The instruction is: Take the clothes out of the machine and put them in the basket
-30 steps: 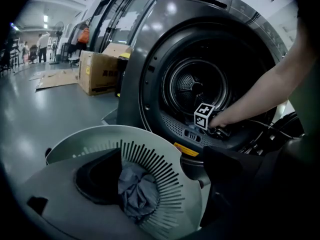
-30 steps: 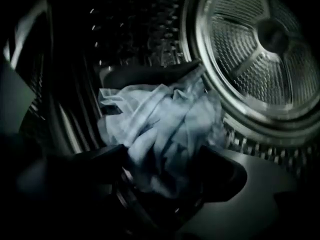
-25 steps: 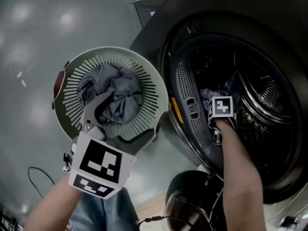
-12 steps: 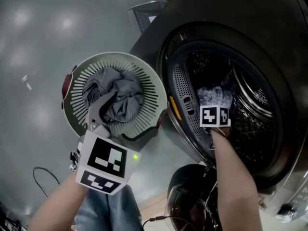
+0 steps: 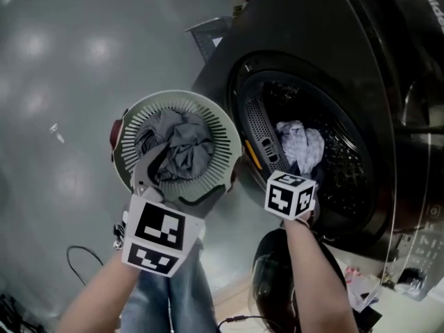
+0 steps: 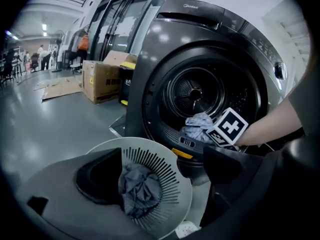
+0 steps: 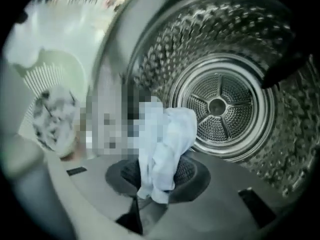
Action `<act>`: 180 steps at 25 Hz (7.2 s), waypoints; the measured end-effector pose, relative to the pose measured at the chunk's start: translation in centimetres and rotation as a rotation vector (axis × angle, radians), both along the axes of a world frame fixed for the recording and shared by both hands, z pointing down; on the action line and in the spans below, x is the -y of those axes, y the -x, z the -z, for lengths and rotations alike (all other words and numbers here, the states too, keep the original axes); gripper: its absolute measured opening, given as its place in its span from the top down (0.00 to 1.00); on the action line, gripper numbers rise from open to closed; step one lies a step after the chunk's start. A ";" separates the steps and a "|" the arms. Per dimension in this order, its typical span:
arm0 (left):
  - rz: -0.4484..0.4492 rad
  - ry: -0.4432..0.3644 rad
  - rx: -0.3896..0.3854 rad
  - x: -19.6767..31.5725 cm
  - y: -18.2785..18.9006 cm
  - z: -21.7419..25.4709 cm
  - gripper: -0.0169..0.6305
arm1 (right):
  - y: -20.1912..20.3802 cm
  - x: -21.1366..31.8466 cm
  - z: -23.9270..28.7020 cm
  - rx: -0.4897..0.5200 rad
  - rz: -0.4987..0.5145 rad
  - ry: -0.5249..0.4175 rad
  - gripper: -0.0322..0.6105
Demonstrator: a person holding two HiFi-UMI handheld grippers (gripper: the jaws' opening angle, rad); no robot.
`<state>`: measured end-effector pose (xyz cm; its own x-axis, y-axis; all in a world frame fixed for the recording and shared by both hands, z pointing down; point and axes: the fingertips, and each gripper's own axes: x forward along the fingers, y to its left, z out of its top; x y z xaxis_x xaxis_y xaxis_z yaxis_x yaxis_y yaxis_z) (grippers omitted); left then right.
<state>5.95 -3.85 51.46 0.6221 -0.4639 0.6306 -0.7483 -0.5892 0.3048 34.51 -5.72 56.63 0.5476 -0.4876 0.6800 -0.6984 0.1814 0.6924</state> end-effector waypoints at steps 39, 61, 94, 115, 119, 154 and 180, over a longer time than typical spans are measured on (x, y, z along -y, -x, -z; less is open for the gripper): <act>0.140 -0.082 0.140 -0.5 12.3 12.5 0.19 | 28.4 -3.1 18.3 0.814 0.126 -0.173 0.80; 0.174 -0.018 0.151 0.3 15.1 7.5 0.19 | 27.4 -3.9 4.3 0.844 0.043 0.059 0.27; 0.224 0.056 0.115 0.0 12.6 -3.8 0.19 | 19.9 -1.9 -5.2 0.658 0.072 0.027 0.91; 0.226 -0.014 0.106 -0.9 13.1 5.3 0.19 | 30.0 -5.4 5.4 1.131 0.181 0.068 0.24; 0.231 -0.037 0.111 -1.5 13.6 8.1 0.19 | 30.5 -6.4 10.3 1.111 0.200 0.053 0.24; 0.124 -0.314 0.090 -3.1 9.3 38.9 0.19 | 23.5 -10.0 42.7 0.967 0.299 -0.202 0.25; 0.063 -0.625 -0.084 -0.6 3.8 58.5 0.19 | 17.4 -6.8 63.3 0.866 0.395 -0.670 0.26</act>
